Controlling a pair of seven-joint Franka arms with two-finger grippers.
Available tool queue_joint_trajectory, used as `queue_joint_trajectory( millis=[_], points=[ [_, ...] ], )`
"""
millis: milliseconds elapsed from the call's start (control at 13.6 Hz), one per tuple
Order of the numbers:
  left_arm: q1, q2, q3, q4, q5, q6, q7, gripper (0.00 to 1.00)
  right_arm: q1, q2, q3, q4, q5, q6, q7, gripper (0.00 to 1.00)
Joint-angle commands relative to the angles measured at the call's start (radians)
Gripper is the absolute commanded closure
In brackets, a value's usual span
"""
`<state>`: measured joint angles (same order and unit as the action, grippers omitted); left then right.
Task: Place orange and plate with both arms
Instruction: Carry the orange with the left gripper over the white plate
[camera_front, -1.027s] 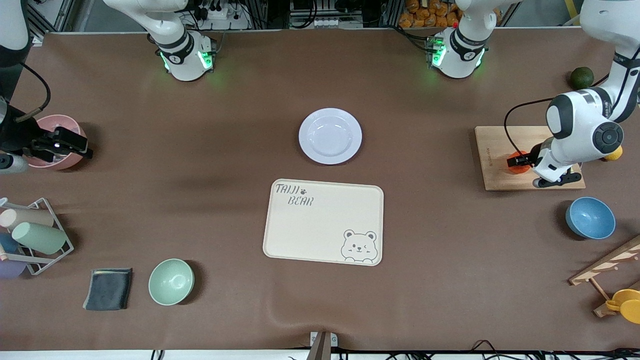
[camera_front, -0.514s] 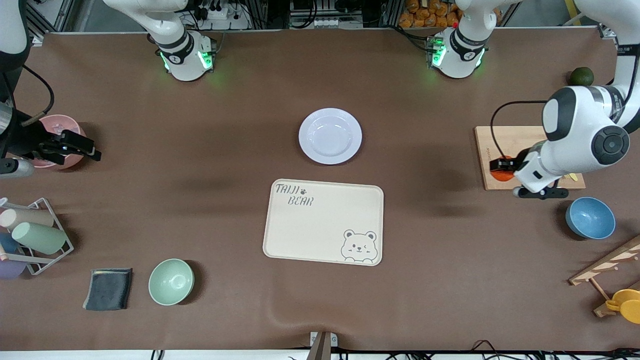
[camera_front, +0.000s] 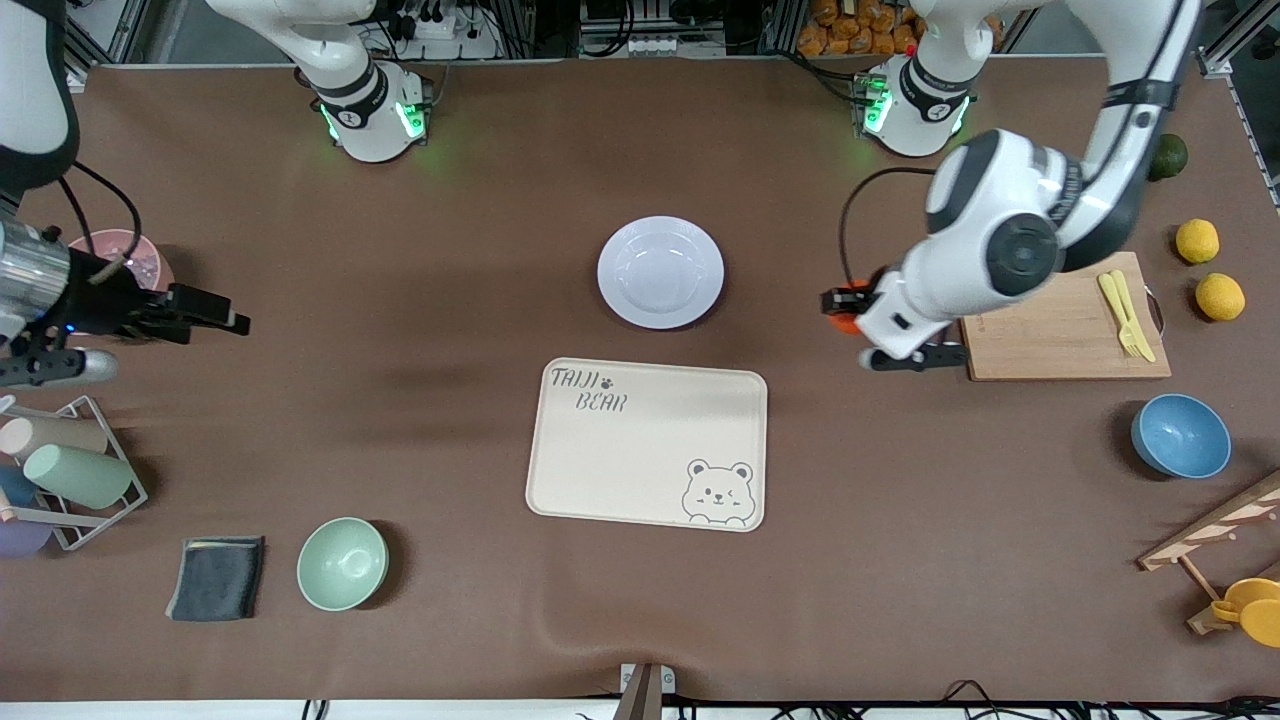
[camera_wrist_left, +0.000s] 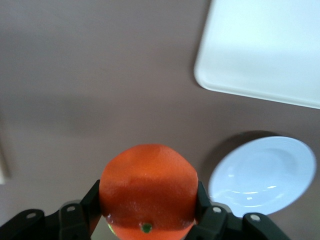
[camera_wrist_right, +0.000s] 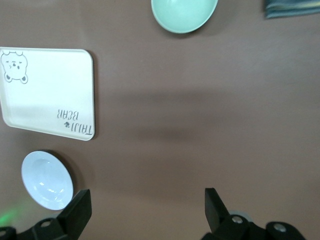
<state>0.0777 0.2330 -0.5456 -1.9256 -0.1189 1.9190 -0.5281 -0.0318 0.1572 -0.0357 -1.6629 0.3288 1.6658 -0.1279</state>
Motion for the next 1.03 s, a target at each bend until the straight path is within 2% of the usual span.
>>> queue_joint_trajectory(
  millis=[0, 73, 220, 367, 440, 587, 807, 954],
  points=[
    [-0.137, 0.041, 0.006, 0.007, -0.021, 0.075, -0.213, 1.0, 0.039, 0.021, -0.003, 0.005, 0.03, -0.004, 0.013, 0.0],
    [-0.195, 0.064, 0.006, 0.01, -0.016, 0.116, -0.321, 1.0, 0.043, 0.024, -0.001, -0.003, 0.042, -0.003, 0.013, 0.0],
    [-0.3, 0.12, 0.009, 0.007, 0.011, 0.188, -0.471, 1.0, 0.041, 0.033, -0.003, -0.049, 0.158, 0.003, 0.002, 0.0],
    [-0.38, 0.195, 0.009, 0.004, 0.095, 0.265, -0.635, 1.0, 0.046, 0.07, -0.001, -0.052, 0.182, 0.003, -0.002, 0.0],
    [-0.398, 0.216, 0.007, 0.013, 0.114, 0.302, -0.72, 1.0, 0.058, 0.08, -0.003, -0.054, 0.193, 0.003, -0.004, 0.0],
    [-0.439, 0.249, 0.01, 0.013, 0.12, 0.354, -0.768, 1.0, 0.073, 0.094, -0.001, -0.078, 0.223, 0.014, -0.004, 0.0],
    [-0.46, 0.316, 0.013, 0.014, 0.137, 0.452, -0.843, 0.97, 0.107, 0.097, -0.001, -0.19, 0.324, 0.116, -0.07, 0.0],
    [-0.469, 0.338, 0.013, 0.014, 0.195, 0.457, -0.865, 0.97, 0.122, 0.117, -0.001, -0.225, 0.419, 0.144, -0.079, 0.0]
  ],
)
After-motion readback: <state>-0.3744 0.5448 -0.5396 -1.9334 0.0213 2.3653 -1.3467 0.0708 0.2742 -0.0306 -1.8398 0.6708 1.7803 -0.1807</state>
